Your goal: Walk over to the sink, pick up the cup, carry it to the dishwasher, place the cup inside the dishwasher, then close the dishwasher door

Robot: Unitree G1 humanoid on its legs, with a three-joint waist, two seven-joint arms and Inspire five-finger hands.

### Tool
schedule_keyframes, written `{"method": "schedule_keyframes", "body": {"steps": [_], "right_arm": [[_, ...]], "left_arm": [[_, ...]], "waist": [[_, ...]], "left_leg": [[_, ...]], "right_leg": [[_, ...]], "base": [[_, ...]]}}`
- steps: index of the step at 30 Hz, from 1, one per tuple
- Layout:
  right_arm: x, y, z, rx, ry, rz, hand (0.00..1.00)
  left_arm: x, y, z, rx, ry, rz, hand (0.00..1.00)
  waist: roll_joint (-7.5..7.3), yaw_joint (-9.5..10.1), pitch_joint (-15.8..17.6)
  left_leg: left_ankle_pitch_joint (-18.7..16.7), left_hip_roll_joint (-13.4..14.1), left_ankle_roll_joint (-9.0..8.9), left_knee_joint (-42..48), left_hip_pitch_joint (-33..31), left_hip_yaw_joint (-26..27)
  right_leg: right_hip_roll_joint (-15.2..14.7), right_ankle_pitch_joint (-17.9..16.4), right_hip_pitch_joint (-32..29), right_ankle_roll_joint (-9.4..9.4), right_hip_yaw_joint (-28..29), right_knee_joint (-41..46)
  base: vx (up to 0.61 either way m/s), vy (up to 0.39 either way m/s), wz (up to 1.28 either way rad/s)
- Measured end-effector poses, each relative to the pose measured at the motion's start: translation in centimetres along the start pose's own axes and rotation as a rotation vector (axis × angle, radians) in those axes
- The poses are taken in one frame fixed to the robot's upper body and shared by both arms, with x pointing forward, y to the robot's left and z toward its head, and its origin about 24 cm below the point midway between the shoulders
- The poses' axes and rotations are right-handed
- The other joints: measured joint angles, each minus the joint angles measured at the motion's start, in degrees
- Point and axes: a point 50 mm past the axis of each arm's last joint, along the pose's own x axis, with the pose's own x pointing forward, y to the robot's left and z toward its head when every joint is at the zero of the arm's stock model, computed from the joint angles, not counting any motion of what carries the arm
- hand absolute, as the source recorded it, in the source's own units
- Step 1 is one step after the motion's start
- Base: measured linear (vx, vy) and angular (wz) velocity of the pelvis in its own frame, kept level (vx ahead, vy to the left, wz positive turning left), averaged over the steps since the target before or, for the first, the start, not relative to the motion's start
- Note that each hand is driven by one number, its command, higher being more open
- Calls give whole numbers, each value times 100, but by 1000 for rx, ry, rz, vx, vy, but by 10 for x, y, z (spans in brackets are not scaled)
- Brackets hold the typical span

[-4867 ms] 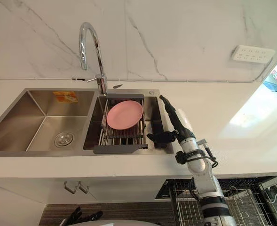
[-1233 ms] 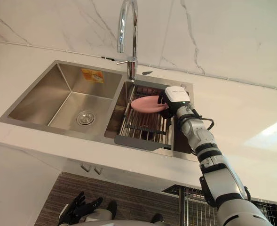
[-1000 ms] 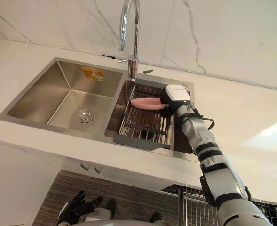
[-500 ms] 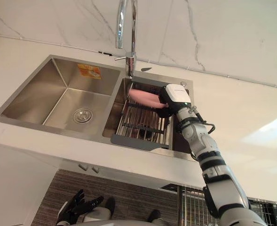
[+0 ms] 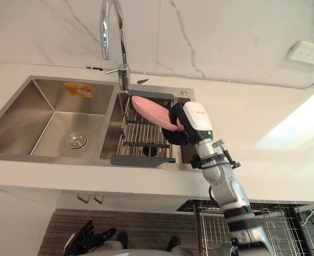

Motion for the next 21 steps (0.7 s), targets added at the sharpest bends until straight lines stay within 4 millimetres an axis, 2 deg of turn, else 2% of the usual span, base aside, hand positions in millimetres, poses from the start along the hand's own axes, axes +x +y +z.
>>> {"method": "schedule_keyframes", "body": {"steps": [4, 14, 16, 17, 18, 21], "right_arm": [[-27, 0, -2, 18, 49, -35, 0], [-49, -18, 3, 0, 44, -164, 0], [-49, -20, 5, -2, 32, -176, 0], [-48, -21, 6, -4, 26, -180, 0], [-48, -23, 7, -9, 19, -184, 0], [-44, -31, 6, -34, 9, -210, 0]], "left_arm": [[-2, -1, -7, -4, 26, 4, 100], [-4, 0, -13, 31, 44, 16, 100], [-5, -1, -13, 28, 39, 16, 100], [-5, -2, -13, 27, 28, 14, 100], [-5, -5, -12, 20, 15, 10, 100], [-4, -9, -11, 11, 2, 2, 100]], "waist": [[97, -81, -106], [226, -249, -198], [228, -234, -198], [240, -223, -195], [290, -201, -223], [426, -194, -213]], "left_leg": [[-22, 73, -21, 1, 61, 156], [-108, 140, -58, 35, 111, 336], [-230, 177, -78, 244, 40, 441], [-434, 223, -82, 581, -75, 506], [-693, 300, -82, 1057, -261, 561], [-1108, 456, -75, 1819, -499, 579]], "right_leg": [[64, 25, -13, -28, 137, -35], [134, 21, -54, -52, 329, -50], [161, 27, -113, -64, 476, -36], [183, 29, -154, -83, 600, -15], [228, 39, -228, -109, 743, 13], [358, 117, -337, -179, 1116, 46]], "base": [[10, -19, -17], [4, -10, -11], [9, -7, -35], [-1, -12, -51], [0, -11, -55], [3, -1, -68]]}}
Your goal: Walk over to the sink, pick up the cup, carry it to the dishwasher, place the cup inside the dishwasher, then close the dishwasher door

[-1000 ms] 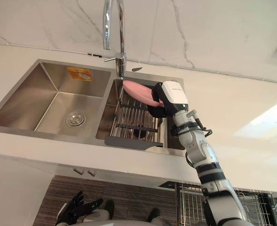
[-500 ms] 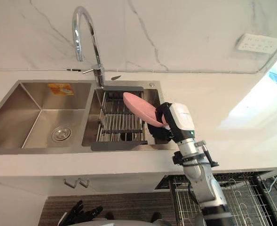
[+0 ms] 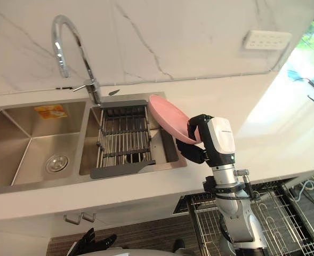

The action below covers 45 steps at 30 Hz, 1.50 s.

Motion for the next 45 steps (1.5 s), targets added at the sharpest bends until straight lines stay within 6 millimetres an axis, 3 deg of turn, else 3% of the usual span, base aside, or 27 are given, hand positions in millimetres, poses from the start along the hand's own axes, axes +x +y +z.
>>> {"method": "schedule_keyframes", "body": {"steps": [6, 9, 10, 13, 14, 16, 18, 24, 37, 45], "right_arm": [[-2, -14, -18, -52, 121, -72, 0], [-11, -12, -24, -54, 206, -108, 0], [-15, -9, -24, -67, 221, -110, 0], [-21, -6, -25, -113, 232, -104, 0], [-22, -6, -27, -116, 236, -114, 0], [-24, -4, -30, -122, 245, -133, 0], [-27, 0, -41, -138, 284, -115, 0], [-37, -2, -53, -180, 384, -101, 0], [-75, 12, -63, -152, 545, -47, 0], [-99, 23, -65, -139, 668, -80, 0]], "left_arm": [[4, -3, 6, 2, -5, -9, 100], [7, -2, 11, 7, -15, -9, 100], [7, 0, 13, 11, -11, -8, 100], [8, -1, 12, 4, -2, -7, 100], [8, 0, 11, 0, 2, -5, 100], [8, 2, 12, 2, 0, -1, 100], [7, 1, 9, 1, 21, -4, 100], [7, 4, 5, -5, 55, -1, 100], [6, 3, 2, 29, 65, 6, 100], [7, 0, 5, 25, 47, 0, 100]], "waist": [[3, -123, 258], [-140, -188, 445], [-164, -180, 457], [-134, -247, 483], [-134, -269, 473], [-259, -265, 417], [-176, -235, 329], [-171, -295, 265], [-187, -309, 215], [-151, -260, 217]], "left_leg": [[-218, -24, 49, 176, 163, 177], [-385, -160, 245, 410, 115, 323], [-421, -238, 401, 374, 102, 401], [-317, -220, 555, 212, 100, 689], [-304, -218, 529, 147, 104, 718], [-270, -314, 416, 31, 129, 736], [-167, -397, 373, -156, 83, 316], [47, -356, 297, -457, 300, 336], [46, -503, 298, -702, 636, 496], [53, -405, 308, -617, 311, 667]], "right_leg": [[-25, 34, -272, 11, 502, 476], [-106, -22, -576, 91, 705, 942], [-178, 32, -658, 158, 785, 915], [-473, -946, -1034, -92, 92, 2683], [-504, -1152, -977, -67, -76, 2884], [-483, -1302, -630, -93, -341, 2196], [-155, -899, -341, -53, -252, 1152], [141, -328, 6, -106, 82, 184], [101, -200, 270, 22, 339, -136], [107, -303, -150, -64, 362, 46]], "base": [[-69, 53, -49], [-210, 70, -44], [-238, 64, -55], [-189, 56, -35], [-99, 19, -22], [-37, -20, -30], [-1, -15, -50], [62, -15, -38], [18, 17, -11], [-54, -35, -6]]}}
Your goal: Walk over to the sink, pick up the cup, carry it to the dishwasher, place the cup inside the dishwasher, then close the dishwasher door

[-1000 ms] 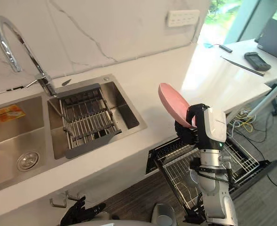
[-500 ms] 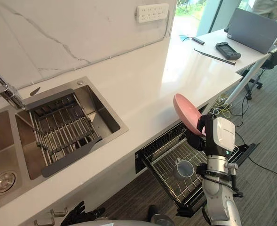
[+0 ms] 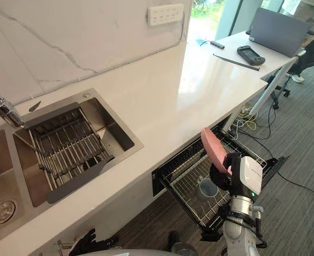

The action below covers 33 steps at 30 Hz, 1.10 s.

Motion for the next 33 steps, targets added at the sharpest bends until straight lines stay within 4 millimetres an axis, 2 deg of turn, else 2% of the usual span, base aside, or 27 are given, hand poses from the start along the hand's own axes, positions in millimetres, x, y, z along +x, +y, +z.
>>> {"method": "schedule_keyframes", "body": {"steps": [7, 13, 17, 23, 30, 33], "right_arm": [[-5, 2, -9, 30, 127, -115, 0], [9, 7, -8, 99, 181, -144, 0], [14, 10, -12, 139, 231, -143, 0], [15, 16, -14, 176, 253, -84, 0], [30, 29, -12, 233, 280, -14, 0], [34, 32, -12, 251, 292, -4, 0]], "left_arm": [[4, -6, 10, 10, -32, -22, 100], [12, -11, 28, 43, -77, -53, 100], [16, -15, 39, 42, -106, -61, 100], [21, -18, 57, 27, -158, -53, 100], [27, -24, 79, 39, -213, -72, 100], [30, -34, 91, 33, -240, -95, 100]], "waist": [[72, 131, 126], [102, 155, 448], [165, 164, 644], [167, 277, 823], [169, 337, 1041], [178, 356, 1113]], "left_leg": [[-70, 162, -110, 146, -230, 126], [-164, 290, -191, 361, -507, 346], [-259, 336, -192, 563, -688, 366], [-348, 370, -144, 839, -1038, 368], [-380, 363, -94, 996, -1260, 339], [-385, 341, -83, 1034, -1324, 262]], "right_leg": [[72, -147, -422, -43, -60, 411], [159, -148, -826, -46, 12, 661], [174, -148, -970, -47, 48, 737], [165, -111, -1231, -58, 80, 787], [133, -29, -1367, -47, 75, 765], [101, -23, -1377, -44, 20, 764]], "base": [[12, -44, -8], [12, -35, -21], [-23, -16, -6], [-48, -11, -2], [-22, -4, 1], [-29, 2, 11]]}}
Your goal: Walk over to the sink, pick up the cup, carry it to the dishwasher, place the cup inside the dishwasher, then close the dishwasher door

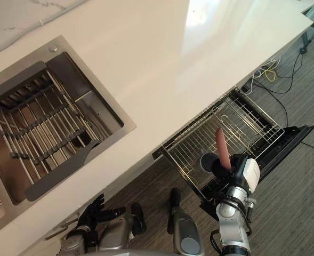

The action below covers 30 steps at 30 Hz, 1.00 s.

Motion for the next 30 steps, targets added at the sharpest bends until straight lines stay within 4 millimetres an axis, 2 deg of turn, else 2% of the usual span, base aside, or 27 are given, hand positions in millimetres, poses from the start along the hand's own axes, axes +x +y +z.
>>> {"method": "schedule_keyframes", "body": {"steps": [10, 11, 25, 30], "right_arm": [[11, -1, 4, -21, 2, 17, 0], [11, -1, 3, -25, 9, 16, 100], [20, -10, 0, -38, 55, -26, 100], [22, -15, 7, -24, 28, -51, 100]], "left_arm": [[6, -22, 12, -22, -39, -61, 100], [6, -22, 12, -21, -39, -62, 100], [8, -24, 15, -20, -41, -66, 100], [8, -23, 16, -20, -42, -66, 100]], "waist": [[-2, 96, 68], [-2, 96, 68], [-20, 127, 78], [-64, 125, 104]], "left_leg": [[-7, -3, 12, 88, -107, -95], [-8, 0, 13, 101, -116, -102], [-156, 71, 101, 420, -303, -155], [-156, 67, 102, 391, -305, -146]], "right_leg": [[-31, 1, -27, 3, -82, 13], [-31, 1, -27, 3, -89, 15], [-25, 9, -75, 7, -132, 69], [-16, 33, -68, 5, -118, 8]], "base": [[-11, -3, 4], [-16, -14, 4], [-13, -2, 1], [0, 0, 0]]}}
